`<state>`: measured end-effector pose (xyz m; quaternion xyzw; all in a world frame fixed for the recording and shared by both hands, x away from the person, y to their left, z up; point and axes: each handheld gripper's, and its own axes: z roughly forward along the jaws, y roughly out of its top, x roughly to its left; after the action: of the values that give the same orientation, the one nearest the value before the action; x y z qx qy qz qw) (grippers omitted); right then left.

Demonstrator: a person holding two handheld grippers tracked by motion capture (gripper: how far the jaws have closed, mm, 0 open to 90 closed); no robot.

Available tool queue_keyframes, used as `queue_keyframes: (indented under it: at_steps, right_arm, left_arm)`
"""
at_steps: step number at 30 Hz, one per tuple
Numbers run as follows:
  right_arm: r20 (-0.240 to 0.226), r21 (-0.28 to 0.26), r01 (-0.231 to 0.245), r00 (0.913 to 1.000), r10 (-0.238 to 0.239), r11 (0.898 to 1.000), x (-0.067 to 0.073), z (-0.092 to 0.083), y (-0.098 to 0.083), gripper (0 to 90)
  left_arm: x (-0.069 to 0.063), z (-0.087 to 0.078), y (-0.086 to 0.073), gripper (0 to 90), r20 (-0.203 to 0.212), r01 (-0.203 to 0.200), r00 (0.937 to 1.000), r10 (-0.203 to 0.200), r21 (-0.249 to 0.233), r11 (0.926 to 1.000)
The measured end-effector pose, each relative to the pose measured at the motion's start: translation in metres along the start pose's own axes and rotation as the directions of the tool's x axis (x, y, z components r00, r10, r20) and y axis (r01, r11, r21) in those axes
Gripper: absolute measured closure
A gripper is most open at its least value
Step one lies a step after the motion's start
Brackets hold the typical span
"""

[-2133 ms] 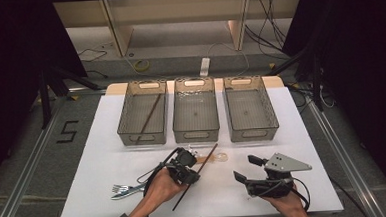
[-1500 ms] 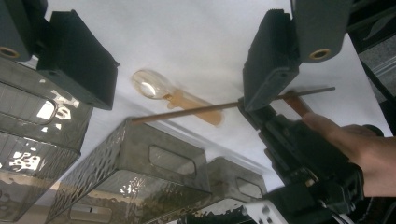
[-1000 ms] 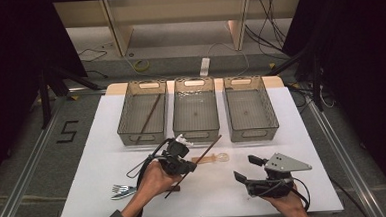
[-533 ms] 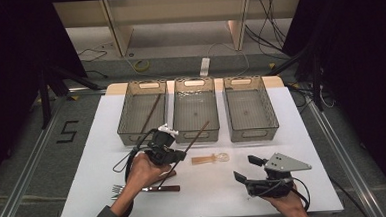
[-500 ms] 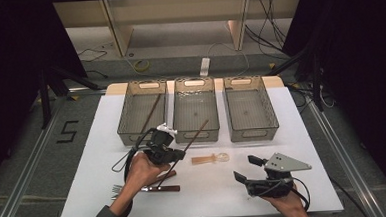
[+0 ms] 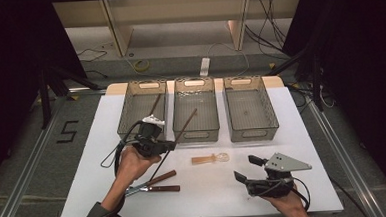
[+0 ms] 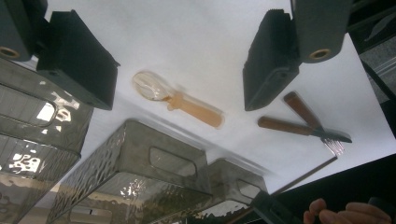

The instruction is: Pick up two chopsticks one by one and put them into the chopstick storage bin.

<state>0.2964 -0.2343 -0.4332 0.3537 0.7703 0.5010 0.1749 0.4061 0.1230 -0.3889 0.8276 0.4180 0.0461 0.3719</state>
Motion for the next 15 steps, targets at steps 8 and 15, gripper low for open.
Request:
queue_keyframes:
  at_steps: [8,15]
  right_arm:
    - [0.002,-0.001,-0.007,1.0,0.007,1.0,-0.001,-0.001,0.0,27.0]
    - [0.0,-0.001,-0.012,0.9999,0.012,1.0,-0.002,0.0,-0.001,27.0]
  left_arm:
    - [0.013,-0.009,0.011,84.9,-0.023,0.017,0.9996,-0.018,-0.041,0.999]
    - [0.03,-0.017,0.026,84.9,-0.06,0.03,0.9976,-0.035,-0.086,0.9959]
